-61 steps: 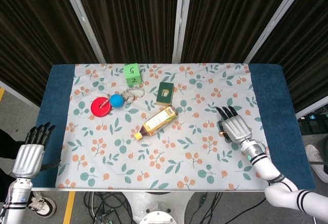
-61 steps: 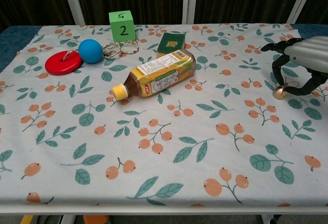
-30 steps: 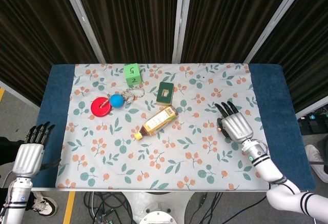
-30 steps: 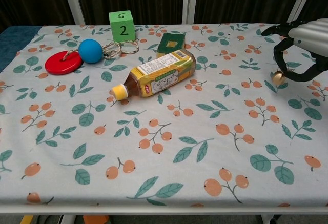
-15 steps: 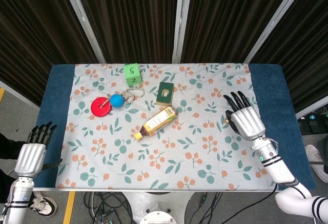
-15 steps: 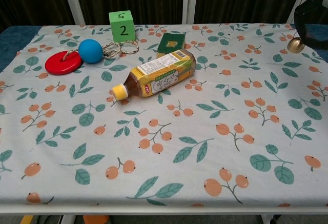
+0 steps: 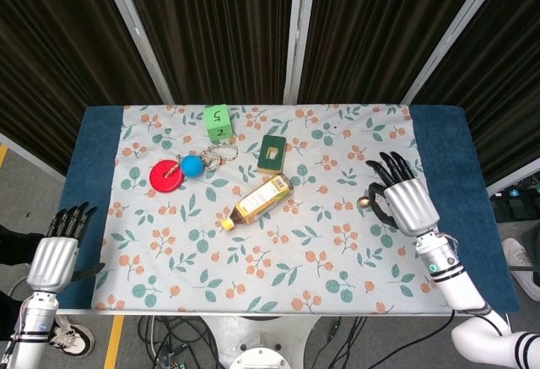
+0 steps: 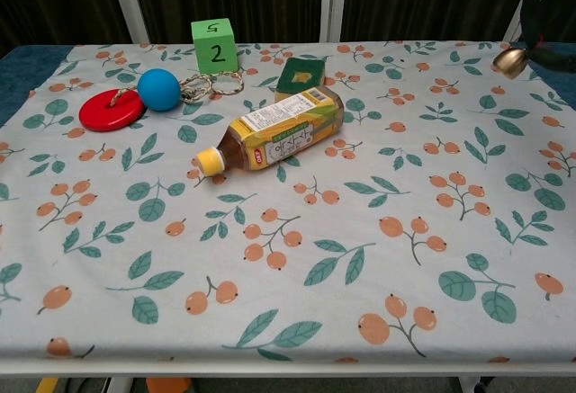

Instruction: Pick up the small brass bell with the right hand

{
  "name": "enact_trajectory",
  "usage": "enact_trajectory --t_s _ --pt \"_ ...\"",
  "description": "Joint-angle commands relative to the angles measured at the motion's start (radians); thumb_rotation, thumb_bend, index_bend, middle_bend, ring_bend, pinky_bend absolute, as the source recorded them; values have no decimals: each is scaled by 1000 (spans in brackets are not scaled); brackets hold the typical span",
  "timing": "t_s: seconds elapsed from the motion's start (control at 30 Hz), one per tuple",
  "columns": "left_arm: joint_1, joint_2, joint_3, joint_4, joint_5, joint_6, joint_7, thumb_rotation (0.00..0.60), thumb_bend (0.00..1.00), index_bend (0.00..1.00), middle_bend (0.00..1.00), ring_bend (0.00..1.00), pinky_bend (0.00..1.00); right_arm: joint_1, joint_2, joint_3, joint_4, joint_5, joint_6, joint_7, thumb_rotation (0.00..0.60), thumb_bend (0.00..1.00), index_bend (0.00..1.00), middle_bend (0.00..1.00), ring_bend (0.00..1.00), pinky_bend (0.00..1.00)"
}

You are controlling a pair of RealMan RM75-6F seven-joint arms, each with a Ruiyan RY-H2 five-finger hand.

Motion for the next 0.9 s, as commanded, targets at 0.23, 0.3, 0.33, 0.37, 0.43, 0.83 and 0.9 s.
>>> enact_trajectory --t_s 0.23,0.3,0.33,0.37,0.43,0.83,0.9 --pt "-1 0 0 -3 -3 -4 3 600 0 0 0 0 7 -32 -33 10 55 2 43 -168 600 433 869 182 0 0" --pt "-2 1 0 -3 -3 -5 2 600 0 0 0 0 7 -35 -42 -4 35 17 14 -110 600 429 871 185 0 0" --pt "-2 1 0 -3 -4 -6 1 600 0 0 0 0 7 -35 -21 -8 -31 45 -33 22 600 422 871 183 0 0" --pt "-3 2 -1 -4 -4 -6 1 600 0 0 0 0 7 -30 8 -7 -63 53 -63 99 600 426 871 178 0 0" --pt "-3 1 -1 -4 -3 -6 -1 600 0 0 0 0 7 -25 -3 -8 53 -1 -8 -99 600 441 874 176 0 0" --pt "-6 -3 3 1 0 -11 -3 600 0 0 0 0 7 -24 -66 -28 104 24 -41 -190 600 447 887 176 0 0" --pt "-5 -4 3 3 0 -10 -1 600 0 0 0 0 7 -17 -57 -23 73 54 -84 -120 600 444 885 172 0 0"
